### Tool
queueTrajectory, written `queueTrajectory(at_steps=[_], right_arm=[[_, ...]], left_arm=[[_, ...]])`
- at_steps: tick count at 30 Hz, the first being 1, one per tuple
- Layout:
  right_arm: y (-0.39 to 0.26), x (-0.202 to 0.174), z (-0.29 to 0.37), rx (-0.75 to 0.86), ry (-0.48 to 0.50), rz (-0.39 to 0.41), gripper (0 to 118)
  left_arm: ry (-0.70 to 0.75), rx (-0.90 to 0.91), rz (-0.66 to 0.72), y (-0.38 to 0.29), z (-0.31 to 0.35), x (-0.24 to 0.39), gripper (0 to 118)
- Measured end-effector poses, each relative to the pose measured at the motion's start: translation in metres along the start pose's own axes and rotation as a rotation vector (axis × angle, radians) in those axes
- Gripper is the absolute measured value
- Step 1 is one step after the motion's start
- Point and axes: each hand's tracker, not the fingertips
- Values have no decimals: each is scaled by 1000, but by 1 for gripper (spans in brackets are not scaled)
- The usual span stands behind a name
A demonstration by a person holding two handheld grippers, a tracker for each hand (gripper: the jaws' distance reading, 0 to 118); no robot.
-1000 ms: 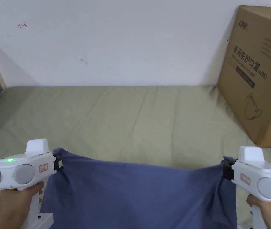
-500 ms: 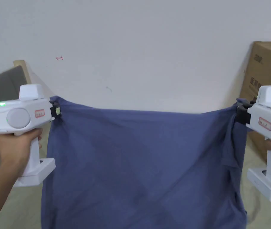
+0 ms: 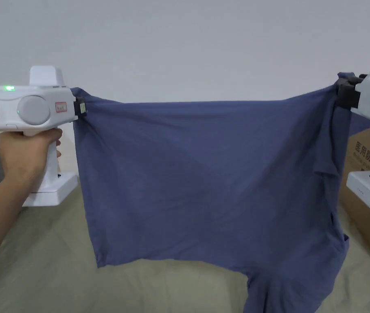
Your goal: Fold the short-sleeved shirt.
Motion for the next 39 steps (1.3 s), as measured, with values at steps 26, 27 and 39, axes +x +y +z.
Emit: queueTrajectory(at_steps=[26, 27, 39], right_arm=[[-270, 14, -21, -372, 51, -144, 2], [-278, 13, -11, -391, 59, -155, 2], [-349, -22, 157, -564, 112, -255, 2]], left_arm=[[-55, -309, 5, -252, -75, 15, 0], [-55, -335, 13, -262, -66, 12, 0], [-33, -547, 63, -380, 61, -28, 0]])
